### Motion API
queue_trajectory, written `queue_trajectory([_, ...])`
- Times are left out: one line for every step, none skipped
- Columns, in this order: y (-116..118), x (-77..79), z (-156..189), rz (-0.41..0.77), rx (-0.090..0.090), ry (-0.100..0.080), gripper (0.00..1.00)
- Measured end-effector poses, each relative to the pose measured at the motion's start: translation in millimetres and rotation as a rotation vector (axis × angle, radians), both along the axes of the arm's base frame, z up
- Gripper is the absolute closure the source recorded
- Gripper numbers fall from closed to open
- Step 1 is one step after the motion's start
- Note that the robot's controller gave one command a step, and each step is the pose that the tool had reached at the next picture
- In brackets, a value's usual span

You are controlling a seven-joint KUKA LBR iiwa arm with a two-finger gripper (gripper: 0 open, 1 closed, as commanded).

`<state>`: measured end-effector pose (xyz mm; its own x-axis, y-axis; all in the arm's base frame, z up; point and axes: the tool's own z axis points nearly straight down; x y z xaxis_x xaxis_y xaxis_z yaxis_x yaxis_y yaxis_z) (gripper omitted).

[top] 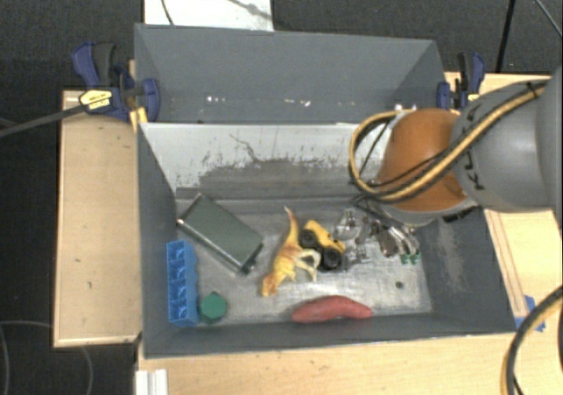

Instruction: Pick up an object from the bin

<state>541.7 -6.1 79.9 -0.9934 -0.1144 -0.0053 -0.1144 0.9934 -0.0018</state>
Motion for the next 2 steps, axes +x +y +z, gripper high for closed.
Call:
queue_trajectory([-0.1,0.1,0.1,0.001,0.000,0.000,1.00])
queue_trajectory([-6.7,43.7,129.7,-0.004,0.001,0.003,1.00])
